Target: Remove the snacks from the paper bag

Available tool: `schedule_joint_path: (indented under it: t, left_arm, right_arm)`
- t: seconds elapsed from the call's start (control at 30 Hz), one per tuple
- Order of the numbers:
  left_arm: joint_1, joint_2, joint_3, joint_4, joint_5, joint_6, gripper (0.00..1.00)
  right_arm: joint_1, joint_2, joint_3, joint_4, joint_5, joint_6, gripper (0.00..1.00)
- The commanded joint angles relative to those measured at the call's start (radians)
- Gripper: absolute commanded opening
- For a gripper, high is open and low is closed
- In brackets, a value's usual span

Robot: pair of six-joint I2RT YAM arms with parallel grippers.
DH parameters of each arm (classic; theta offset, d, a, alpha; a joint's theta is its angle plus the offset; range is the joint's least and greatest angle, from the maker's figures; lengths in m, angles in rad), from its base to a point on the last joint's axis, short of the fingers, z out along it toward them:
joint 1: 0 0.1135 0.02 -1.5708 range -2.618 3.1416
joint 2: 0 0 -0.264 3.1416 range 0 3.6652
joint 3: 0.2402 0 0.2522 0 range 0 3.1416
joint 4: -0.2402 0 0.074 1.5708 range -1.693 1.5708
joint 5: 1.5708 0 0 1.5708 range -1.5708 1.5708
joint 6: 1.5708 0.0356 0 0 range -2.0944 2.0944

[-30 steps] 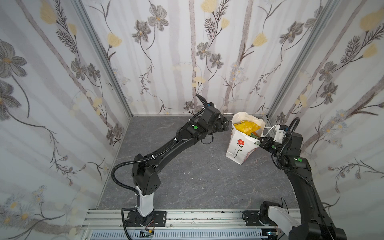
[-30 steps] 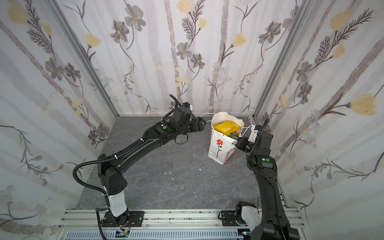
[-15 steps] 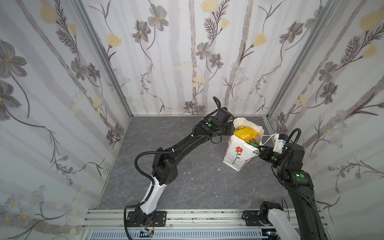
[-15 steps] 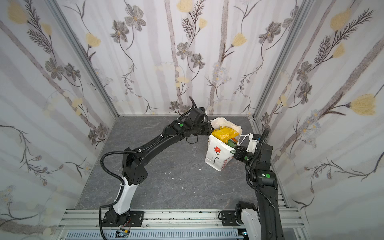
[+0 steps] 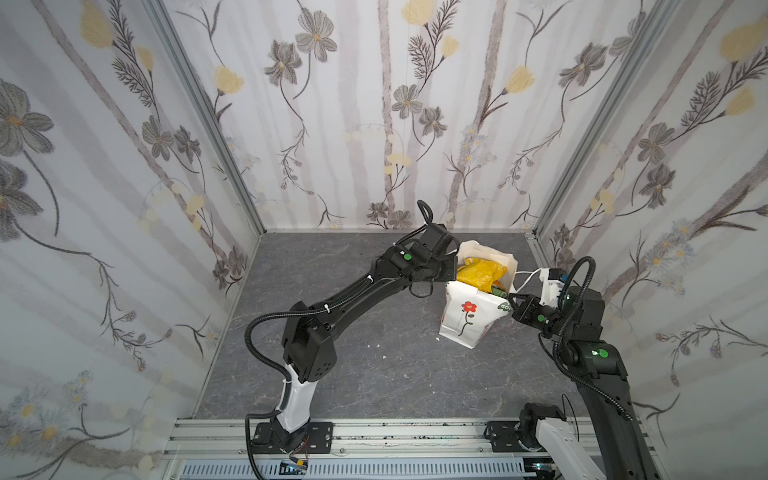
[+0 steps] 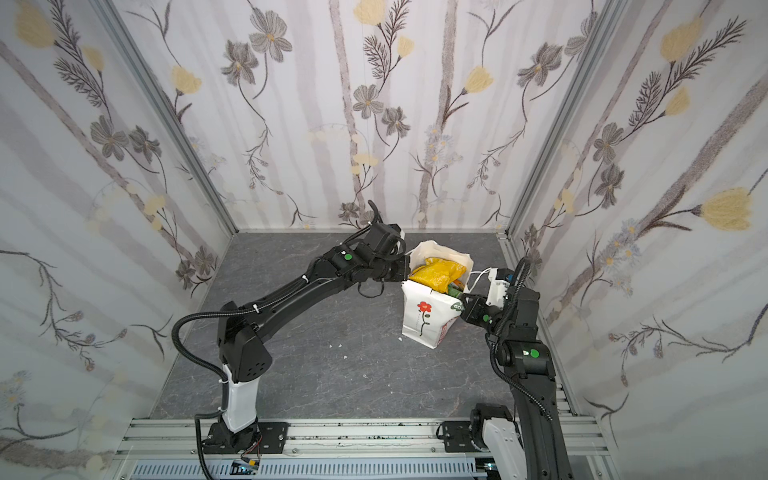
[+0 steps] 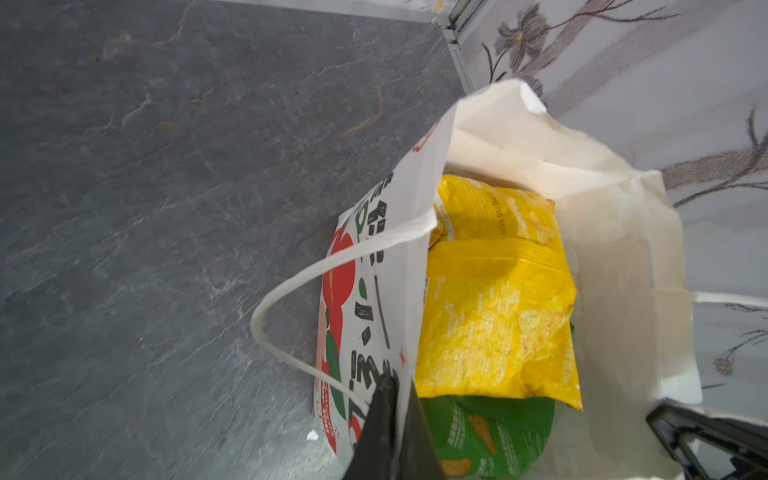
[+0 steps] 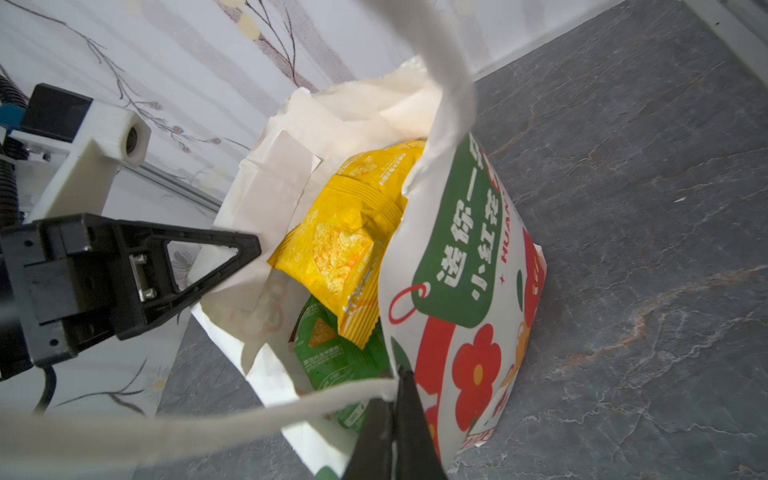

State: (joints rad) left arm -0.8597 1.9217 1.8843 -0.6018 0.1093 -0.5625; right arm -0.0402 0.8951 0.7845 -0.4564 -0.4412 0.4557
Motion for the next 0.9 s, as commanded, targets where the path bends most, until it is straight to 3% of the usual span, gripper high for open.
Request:
schedule_joint_path:
  t: [0.0,0.17,0.43,0.6,0.73,0.87]
  left_arm:
    - [0.002,-0.130,-0.137,0.088,-0.065,-0.038,0.00]
    - [-0.002,-0.339,-0.360,0.109,-0.090,-0.076,0.00]
    - [-0.006,-0.700,-0.612,-0.003,-0.222,-0.126,0.00]
    - [-0.006,-0.855,-0.726,-0.051,-0.234,-0.174,0.00]
    - [-0.005,-0.907,-0.812,-0.067,-0.261,-0.206,0.01]
    - [-0.004,-0.943,-0.867,-0.053,-0.266,-0.226,0.25]
  right_arm:
    - [0.049,-0.006,0.015,0.047,-0.049,0.053,0.00]
    - [0.249,0.003,0.009,0.121,-0.017,0.162,0.00]
    - [0.606,0.028,0.011,0.292,0.158,0.347,0.00]
    - [0.810,0.120,0.049,0.326,0.270,0.362,0.00]
    - [0.909,0.179,0.041,0.347,0.344,0.361,0.01]
    - [0.952,0.215,0.044,0.339,0.370,0.351,0.14]
